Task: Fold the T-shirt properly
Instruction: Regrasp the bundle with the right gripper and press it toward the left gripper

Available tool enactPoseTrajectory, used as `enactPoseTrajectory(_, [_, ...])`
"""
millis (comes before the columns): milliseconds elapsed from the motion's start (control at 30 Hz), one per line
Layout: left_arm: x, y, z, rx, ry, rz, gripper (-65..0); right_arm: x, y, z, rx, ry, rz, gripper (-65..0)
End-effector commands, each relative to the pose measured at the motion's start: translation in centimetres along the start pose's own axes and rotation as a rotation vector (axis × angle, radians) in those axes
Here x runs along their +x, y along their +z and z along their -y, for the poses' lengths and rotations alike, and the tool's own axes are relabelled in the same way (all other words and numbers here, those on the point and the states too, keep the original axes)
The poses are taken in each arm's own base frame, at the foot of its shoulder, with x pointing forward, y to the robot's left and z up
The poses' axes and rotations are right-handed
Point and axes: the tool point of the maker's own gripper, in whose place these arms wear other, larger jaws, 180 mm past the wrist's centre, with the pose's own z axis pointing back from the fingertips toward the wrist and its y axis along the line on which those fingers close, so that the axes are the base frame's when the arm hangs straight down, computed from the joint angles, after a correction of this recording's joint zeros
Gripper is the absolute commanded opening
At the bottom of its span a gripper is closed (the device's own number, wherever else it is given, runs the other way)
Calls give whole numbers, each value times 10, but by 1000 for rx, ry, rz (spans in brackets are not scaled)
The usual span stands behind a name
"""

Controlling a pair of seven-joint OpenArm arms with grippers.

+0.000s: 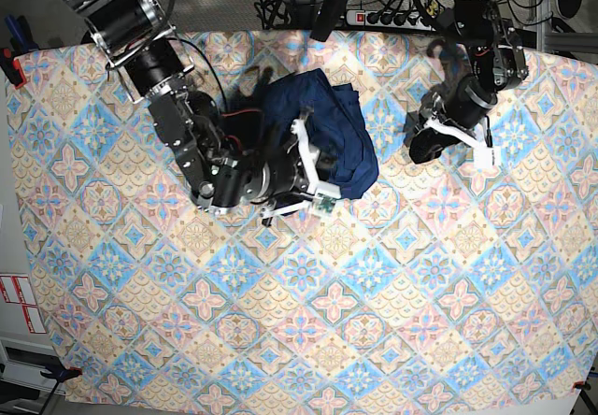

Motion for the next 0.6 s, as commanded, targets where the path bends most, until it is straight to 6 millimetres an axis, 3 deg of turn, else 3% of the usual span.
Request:
enactPoseTrajectory(0, [12, 1, 6, -25, -14, 34, -541, 7, 8, 9, -22, 2, 30, -508])
enactPoseTrajectory(133, [12, 1, 7, -26, -14, 33, -541, 0, 9, 17, -34, -33, 25, -508])
enactPoseTrajectory(367, [12, 0, 7, -27, -15, 32, -541, -33, -15, 12, 22, -138, -24, -508])
enactPoseTrajectory(567, [12, 1, 6, -25, -14, 34, -541, -27, -44, -28, 132, -94, -30, -508])
